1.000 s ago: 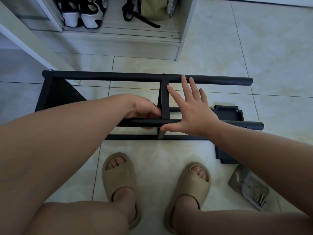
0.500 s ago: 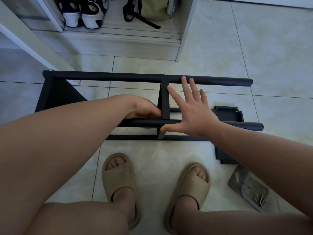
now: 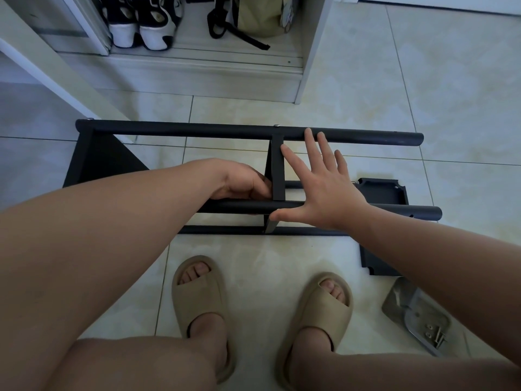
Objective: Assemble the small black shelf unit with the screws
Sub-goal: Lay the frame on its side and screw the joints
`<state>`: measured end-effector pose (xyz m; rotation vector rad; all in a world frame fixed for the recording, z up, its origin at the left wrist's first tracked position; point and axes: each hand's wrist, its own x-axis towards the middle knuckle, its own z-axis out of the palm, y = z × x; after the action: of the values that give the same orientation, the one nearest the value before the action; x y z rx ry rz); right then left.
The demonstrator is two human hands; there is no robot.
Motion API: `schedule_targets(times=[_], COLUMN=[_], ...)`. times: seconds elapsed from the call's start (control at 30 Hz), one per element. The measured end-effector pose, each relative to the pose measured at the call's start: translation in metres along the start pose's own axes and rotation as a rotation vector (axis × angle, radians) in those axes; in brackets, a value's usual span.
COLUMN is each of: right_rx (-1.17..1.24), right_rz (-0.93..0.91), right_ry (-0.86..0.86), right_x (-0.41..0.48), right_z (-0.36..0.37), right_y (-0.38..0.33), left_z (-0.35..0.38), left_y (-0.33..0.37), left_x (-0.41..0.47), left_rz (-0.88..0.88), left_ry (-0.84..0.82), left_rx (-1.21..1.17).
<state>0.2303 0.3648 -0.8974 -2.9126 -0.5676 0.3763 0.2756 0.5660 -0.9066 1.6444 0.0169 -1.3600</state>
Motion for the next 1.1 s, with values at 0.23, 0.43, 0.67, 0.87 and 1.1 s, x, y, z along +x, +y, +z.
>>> schedule_targets(times=[0.23,0.43,0.67,0.87,1.1], right_rx=[0.009,0.012,0.007,0.018,0.001], right_rz=[-0.002,0.002,0.009,0.016,0.022], right_ry=[0.004,-0.001,0.010,0.017,0.030], right_x=[-0.0001,0.0001,0.0008,0.0004,0.0011], right_z=[0.0001,-0.0001,0.0006,0.0009,-0.0006], right_y=[0.0011,0.0006,0.0012,0.0014,0.0006], left_z=[0.0003,0.0013,0.0023,0.0026,0.0030], left_y=[-0.0012,-0.0028,-0.0015,-0.0005,-0.0015], left_x=[0.0022,0.0026,0.0017,0.0036,0.0034], left_rz=[-0.060,-0.034,-0.054,-0.088,-0.092], left_ry=[-0.005,0.050,0.041,0.033,0.047], left_rx=[-0.062,-0.011,-0.018,-0.038,-0.037])
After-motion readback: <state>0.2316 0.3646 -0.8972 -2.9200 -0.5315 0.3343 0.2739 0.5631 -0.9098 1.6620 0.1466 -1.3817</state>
